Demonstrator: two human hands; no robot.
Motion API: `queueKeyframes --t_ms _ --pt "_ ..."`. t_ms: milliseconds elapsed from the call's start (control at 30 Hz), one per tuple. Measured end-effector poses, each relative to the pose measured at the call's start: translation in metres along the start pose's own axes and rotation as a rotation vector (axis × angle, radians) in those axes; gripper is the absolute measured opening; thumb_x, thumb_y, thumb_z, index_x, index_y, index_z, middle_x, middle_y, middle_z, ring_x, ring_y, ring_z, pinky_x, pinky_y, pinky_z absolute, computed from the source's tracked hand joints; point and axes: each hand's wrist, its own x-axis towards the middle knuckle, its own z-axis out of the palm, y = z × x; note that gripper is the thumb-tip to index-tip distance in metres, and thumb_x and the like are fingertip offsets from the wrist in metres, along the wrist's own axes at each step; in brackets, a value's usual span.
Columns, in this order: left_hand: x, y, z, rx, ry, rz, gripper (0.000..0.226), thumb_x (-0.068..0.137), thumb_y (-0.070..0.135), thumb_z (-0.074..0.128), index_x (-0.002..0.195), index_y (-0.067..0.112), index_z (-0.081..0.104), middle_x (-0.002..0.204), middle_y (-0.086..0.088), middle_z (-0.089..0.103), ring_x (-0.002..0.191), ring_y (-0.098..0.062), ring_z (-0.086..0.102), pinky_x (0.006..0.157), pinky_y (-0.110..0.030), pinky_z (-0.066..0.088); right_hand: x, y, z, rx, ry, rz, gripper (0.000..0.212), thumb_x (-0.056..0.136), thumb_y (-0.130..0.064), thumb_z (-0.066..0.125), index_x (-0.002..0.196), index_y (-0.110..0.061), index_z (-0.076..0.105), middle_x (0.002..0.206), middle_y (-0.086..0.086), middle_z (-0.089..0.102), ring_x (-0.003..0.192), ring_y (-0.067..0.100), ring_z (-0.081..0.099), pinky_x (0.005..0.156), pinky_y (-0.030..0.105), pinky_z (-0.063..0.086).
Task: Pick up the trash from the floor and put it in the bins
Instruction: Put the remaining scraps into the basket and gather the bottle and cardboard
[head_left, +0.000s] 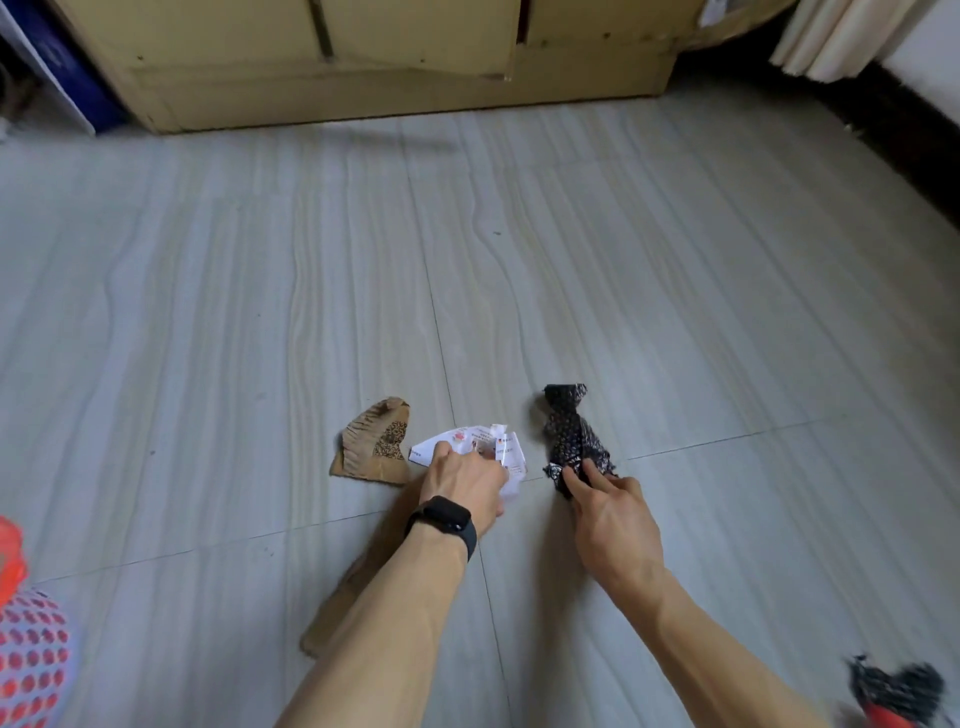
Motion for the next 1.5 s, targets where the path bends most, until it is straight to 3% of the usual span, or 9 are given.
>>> queueKeyframes --t_ms 133,267,367,433,533,700,800,1133,1500 --pt "-0.039 0.016 0.016 0.016 0.049 0.103 0.019 0.087 0.01 0.052 0.097 0.021 0.064 0.091 -0.004 0.056 0.092 -0.027 0.058 0.09 -0.041 0.034 -0.047 -0.005 -0.001 -0.056 -0.037 0.033 0.037 0.079 -0.005 0.043 0.103 -0.023 0.066 0.098 -0.004 0.065 0.073 0.034 0.058 0.053 0.033 0.049" --pt "-0.075 0.02 0.051 -0.048 0.12 0.247 0.019 0.07 0.024 0.079 0.086 0.033 0.077 0.079 0.007 0.068 0.085 -0.022 0.061 0.076 -0.033 0.045 -0.085 -0.016 -0.002 -0.062 -0.141 0.093 0.027 0.081 -0.006 0.048 0.097 -0.022 0.064 0.095 -0.004 0.064 0.075 0.035 0.059 0.056 0.036 0.049" --pt "-0.094 0.019 0.052 -0.164 0.114 0.215 0.034 0.087 0.022 0.061 0.115 0.039 0.069 0.105 0.006 0.07 0.107 -0.02 0.056 0.096 -0.03 0.033 -0.107 -0.025 -0.014 -0.047 -0.188 0.112 0.04 0.079 -0.008 0.035 0.101 -0.024 0.064 0.097 -0.003 0.066 0.079 0.034 0.06 0.064 0.038 0.047" --pt "-0.102 0.015 0.036 -0.414 0.163 0.095 0.026 0.092 0.034 0.058 0.115 0.041 0.069 0.109 0.007 0.072 0.107 -0.016 0.059 0.093 -0.026 0.035 -0.119 -0.027 -0.024 -0.008 -0.198 0.17 0.039 0.083 -0.008 0.039 0.104 -0.025 0.066 0.099 0.004 0.069 0.087 0.036 0.062 0.068 0.038 0.046" --pt "-0.121 -0.01 -0.003 -0.87 0.244 -0.048 0.027 0.079 0.056 0.071 0.094 0.035 0.078 0.077 0.013 0.071 0.077 -0.005 0.063 0.068 -0.017 0.043 -0.128 -0.037 -0.044 0.166 -0.25 0.322 0.035 0.082 -0.009 0.046 0.101 -0.024 0.072 0.092 0.014 0.071 0.089 0.037 0.065 0.07 0.036 0.05" --pt "-0.154 -0.074 -0.057 -1.252 0.258 -0.085 0.018 0.07 0.026 0.086 0.086 0.022 0.077 0.08 0.01 0.075 0.081 -0.007 0.071 0.081 -0.024 0.056 -0.116 -0.086 -0.089 0.496 -0.098 0.368 0.03 0.089 -0.008 0.048 0.084 -0.023 0.075 0.07 0.005 0.07 0.065 0.025 0.06 0.059 0.033 0.044" --pt "-0.18 -0.114 -0.072 -1.264 0.293 -0.106 0.021 0.065 0.025 0.088 0.083 0.023 0.077 0.08 0.008 0.076 0.082 -0.01 0.072 0.083 -0.036 0.059 -0.098 -0.132 -0.118 0.618 -0.005 0.279 0.028 0.091 -0.009 0.049 0.082 -0.022 0.073 0.064 0.002 0.067 0.054 0.021 0.054 0.055 0.035 0.048" --pt "-0.271 -0.206 -0.12 -1.416 0.492 -0.135 0.019 0.073 0.01 0.084 0.088 0.016 0.074 0.085 -0.004 0.076 0.077 -0.015 0.071 0.074 -0.025 0.056 -0.066 -0.288 -0.211 0.691 0.156 -0.077 0.029 0.091 -0.011 0.053 0.096 -0.026 0.077 0.079 0.001 0.075 0.081 0.023 0.071 0.069 0.035 0.057" --pt "-0.396 -0.351 -0.112 -0.789 0.542 -0.436 0.014 0.073 0.043 0.076 0.078 0.032 0.071 0.074 0.015 0.07 0.074 -0.003 0.064 0.068 -0.02 0.047 -0.106 -0.432 -0.259 0.724 0.24 -0.538 0.022 0.091 -0.006 0.05 0.092 -0.015 0.07 0.071 0.003 0.065 0.065 0.025 0.055 0.064 0.035 0.051"
